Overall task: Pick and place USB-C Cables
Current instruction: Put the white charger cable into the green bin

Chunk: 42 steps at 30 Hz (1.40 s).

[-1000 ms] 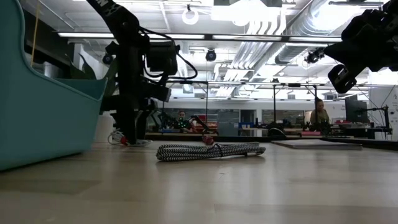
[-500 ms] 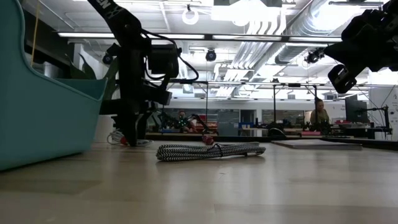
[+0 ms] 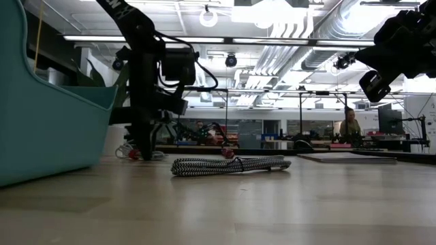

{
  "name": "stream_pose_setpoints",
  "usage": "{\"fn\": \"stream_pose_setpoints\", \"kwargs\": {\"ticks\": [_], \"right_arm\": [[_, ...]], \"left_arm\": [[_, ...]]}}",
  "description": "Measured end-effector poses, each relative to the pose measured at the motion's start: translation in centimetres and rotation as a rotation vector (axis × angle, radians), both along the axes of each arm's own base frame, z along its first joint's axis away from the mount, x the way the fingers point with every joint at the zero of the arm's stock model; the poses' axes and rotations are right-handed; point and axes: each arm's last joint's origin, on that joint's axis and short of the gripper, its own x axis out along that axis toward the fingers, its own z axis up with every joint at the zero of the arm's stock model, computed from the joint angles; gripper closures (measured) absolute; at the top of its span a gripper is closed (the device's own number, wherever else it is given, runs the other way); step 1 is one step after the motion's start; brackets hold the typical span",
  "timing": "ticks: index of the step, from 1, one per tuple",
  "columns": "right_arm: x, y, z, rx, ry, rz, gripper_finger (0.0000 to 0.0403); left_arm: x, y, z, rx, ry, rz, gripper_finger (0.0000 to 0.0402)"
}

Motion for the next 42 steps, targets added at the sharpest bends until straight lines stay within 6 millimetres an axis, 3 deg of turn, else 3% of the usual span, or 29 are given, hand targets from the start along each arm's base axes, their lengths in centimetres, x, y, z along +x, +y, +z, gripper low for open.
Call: {"fn": "stream_pose_setpoints", "kwargs": {"ticks": [6, 12, 16, 20, 24, 33, 36, 42], "right_arm": [[0.0, 0.0, 0.0, 0.0, 0.0, 0.0, 0.0402], [0.0, 0.0, 0.0, 0.0, 0.0, 0.0, 0.0402], [0.0, 0.0, 0.0, 0.0, 0.0, 0.0, 0.0402], [0.0, 0.0, 0.0, 0.0, 0.0, 0.0, 0.0402], [0.0, 0.0, 0.0, 0.0, 0.0, 0.0, 0.0402], [0.0, 0.0, 0.0, 0.0, 0.0, 0.0, 0.0402], [0.0, 0.0, 0.0, 0.0, 0.0, 0.0, 0.0402], [0.0, 0.0, 0.0, 0.0, 0.0, 0.0, 0.0402]], "left_arm": [[0.6, 0.3, 0.9, 0.0, -0.005, 0.014, 0.0387], [3.0, 1.4, 4.9, 0.069, -0.145, 0.031, 0.04], [4.4, 1.4, 8.5, 0.086, -0.388, 0.032, 0.0401], [5.3, 1.2, 12.3, 0.017, -0.796, 0.016, 0.0401], [5.4, -0.2, 13.7, -0.068, -1.128, -0.046, 0.0401], [2.1, -4.8, 13.3, -0.142, -1.393, -0.03, 0.0401], [0.0, -5.9, 14.3, -0.145, -1.488, -0.031, 0.0401], [-4.8, -6.2, 18.0, -0.065, -1.59, 0.022, 0.0401]]}}
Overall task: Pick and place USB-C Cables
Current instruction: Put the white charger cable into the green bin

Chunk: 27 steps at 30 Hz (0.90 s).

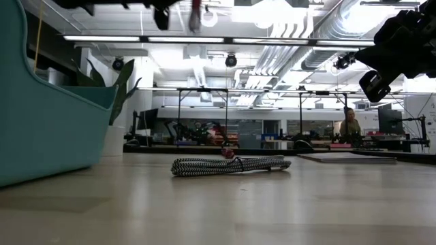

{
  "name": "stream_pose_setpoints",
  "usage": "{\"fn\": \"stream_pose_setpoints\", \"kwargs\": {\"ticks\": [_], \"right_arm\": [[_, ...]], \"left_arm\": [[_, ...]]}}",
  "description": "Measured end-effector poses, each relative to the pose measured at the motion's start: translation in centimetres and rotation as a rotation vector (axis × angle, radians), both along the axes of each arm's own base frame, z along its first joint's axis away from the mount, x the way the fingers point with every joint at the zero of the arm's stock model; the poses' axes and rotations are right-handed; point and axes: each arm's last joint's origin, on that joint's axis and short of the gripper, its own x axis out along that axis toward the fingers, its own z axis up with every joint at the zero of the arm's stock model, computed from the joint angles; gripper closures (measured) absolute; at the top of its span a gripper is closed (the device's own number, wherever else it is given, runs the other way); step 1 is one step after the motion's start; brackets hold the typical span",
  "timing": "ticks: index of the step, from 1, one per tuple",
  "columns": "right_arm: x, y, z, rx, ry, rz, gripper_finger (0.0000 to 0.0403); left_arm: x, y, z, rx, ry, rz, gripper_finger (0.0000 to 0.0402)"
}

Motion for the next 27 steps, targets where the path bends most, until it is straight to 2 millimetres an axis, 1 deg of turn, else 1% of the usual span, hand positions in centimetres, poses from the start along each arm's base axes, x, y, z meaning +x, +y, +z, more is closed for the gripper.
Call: {"fn": "stream_pose_setpoints", "kwargs": {"ticks": [2, 4, 7, 12, 15, 23, 27], "right_arm": [[0.0, 0.0, 0.0, 0.0, 0.0, 0.0, 0.0402], [0.0, 0.0, 0.0, 0.0, 0.0, 0.0, 0.0402], [0.0, 0.0, 0.0, 0.0, 0.0, 0.0, 0.0402], [0.0, 0.0, 0.0, 0.0, 0.0, 0.0, 0.0402], [0.0, 0.0, 0.0, 0.0, 0.0, 0.0, 0.0402], [0.0, 0.0, 0.0, 0.0, 0.0, 0.0, 0.0402], [0.0, 0.0, 0.0, 0.0, 0.0, 0.0, 0.0402]], "left_arm": [[-1.4, -0.2, 0.8, -0.004, -0.001, 0.006, 0.0401], [-2.5, -0.6, 1.2, -0.009, 0.02, -0.001, 0.0401], [-3.2, -1.6, 1.5, -0.008, 0.028, -0.031, 0.0401], [-3.1, -3.4, 1.4, 0.037, 0.016, -0.029, 0.0401], [-3.2, -3.5, 1.5, 0.047, 0.007, 0.005, 0.0401], [-3.3, -3.6, 1.5, 0.047, 0.007, 0.003, 0.0401], [-3.2, -4.2, 0.8, 0.051, 0.084, -0.102, 0.0401]]}}
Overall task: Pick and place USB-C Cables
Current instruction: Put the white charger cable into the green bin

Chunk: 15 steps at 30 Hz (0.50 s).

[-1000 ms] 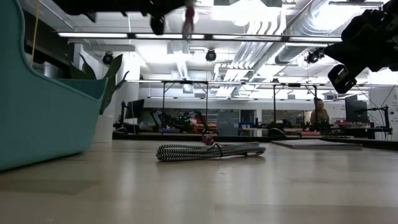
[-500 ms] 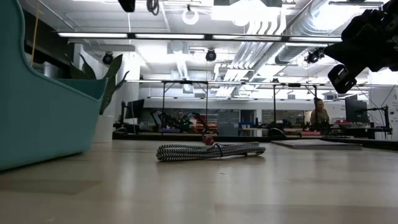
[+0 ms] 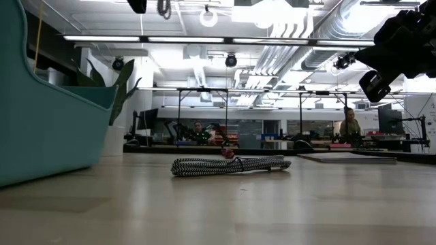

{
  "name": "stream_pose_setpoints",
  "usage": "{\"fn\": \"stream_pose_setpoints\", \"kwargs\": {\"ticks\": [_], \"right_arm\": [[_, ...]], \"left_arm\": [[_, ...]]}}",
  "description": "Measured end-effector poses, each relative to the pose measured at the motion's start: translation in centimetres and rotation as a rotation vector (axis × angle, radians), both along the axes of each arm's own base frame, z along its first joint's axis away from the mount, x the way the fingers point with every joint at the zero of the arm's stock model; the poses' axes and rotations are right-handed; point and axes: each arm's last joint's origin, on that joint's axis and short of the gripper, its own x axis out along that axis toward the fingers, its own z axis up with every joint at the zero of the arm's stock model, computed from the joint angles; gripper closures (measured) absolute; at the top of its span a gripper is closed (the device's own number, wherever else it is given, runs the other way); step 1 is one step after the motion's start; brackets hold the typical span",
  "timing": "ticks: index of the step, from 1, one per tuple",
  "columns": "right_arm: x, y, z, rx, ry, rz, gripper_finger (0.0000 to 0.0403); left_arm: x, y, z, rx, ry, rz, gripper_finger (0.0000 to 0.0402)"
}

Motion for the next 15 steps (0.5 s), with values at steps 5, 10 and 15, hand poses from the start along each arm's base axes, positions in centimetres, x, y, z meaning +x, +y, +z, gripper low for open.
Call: {"fn": "stream_pose_setpoints", "kwargs": {"ticks": [5, 10, 15], "right_arm": [[0.0, 0.0, 0.0, 0.0, 0.0, 0.0, 0.0402], [0.0, 0.0, 0.0, 0.0, 0.0, 0.0, 0.0402], [0.0, 0.0, 0.0, 0.0, 0.0, 0.0, 0.0402]], "left_arm": [[-1.2, -1.4, -0.1, -0.012, 0.177, -0.113, 0.0401], [-2.6, -3.4, 0.4, -0.042, 0.311, -0.219, 0.0401], [-3.9, -4.8, 1.3, -0.087, 0.433, -0.246, 0.0401]]}}
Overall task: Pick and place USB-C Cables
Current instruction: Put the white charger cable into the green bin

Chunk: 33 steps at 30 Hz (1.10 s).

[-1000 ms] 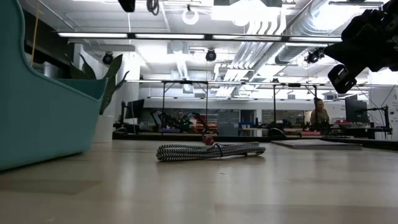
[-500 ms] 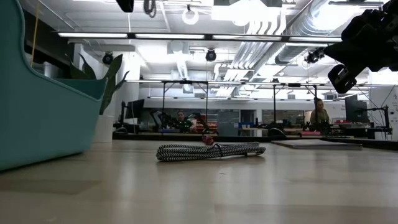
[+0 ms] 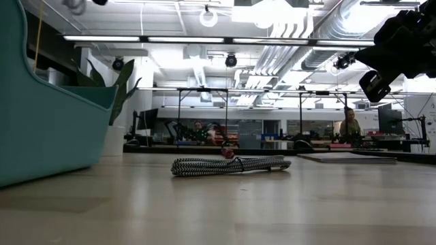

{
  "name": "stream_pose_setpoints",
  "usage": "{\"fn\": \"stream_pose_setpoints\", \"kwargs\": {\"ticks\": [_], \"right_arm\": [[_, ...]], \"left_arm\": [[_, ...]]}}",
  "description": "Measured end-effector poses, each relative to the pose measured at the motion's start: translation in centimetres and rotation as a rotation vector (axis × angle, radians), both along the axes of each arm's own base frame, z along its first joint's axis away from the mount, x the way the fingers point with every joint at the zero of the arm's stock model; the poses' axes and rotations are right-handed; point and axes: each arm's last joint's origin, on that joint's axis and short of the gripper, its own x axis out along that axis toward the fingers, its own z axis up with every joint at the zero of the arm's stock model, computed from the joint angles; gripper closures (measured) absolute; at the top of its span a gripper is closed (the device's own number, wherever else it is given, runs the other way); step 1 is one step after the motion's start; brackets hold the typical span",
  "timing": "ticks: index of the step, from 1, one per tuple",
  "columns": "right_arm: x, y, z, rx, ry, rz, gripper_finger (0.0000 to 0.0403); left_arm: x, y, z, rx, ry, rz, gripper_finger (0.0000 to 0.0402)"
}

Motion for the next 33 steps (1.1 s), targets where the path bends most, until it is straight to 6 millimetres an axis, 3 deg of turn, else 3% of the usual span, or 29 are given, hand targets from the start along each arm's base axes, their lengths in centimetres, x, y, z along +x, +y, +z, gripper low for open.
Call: {"fn": "stream_pose_setpoints", "kwargs": {"ticks": [8, 16, 23, 33], "right_arm": [[0.0, 0.0, 0.0, 0.0, 0.0, 0.0, 0.0402], [0.0, 0.0, 0.0, 0.0, 0.0, 0.0, 0.0402], [0.0, 0.0, 0.0, 0.0, 0.0, 0.0, 0.0402], [0.0, 0.0, 0.0, 0.0, 0.0, 0.0, 0.0402]], "left_arm": [[-0.7, -0.3, 0.7, 0.029, 0.048, 0.061, 0.0401], [0.2, -1.8, -1.6, -0.08, 0.303, 0.022, 0.0401], [2.5, -5.3, -4.7, -0.029, 0.492, -0.041, 0.0401], [5.1, -10.1, -11.3, 0.156, 0.76, -0.087, 0.0401]]}}
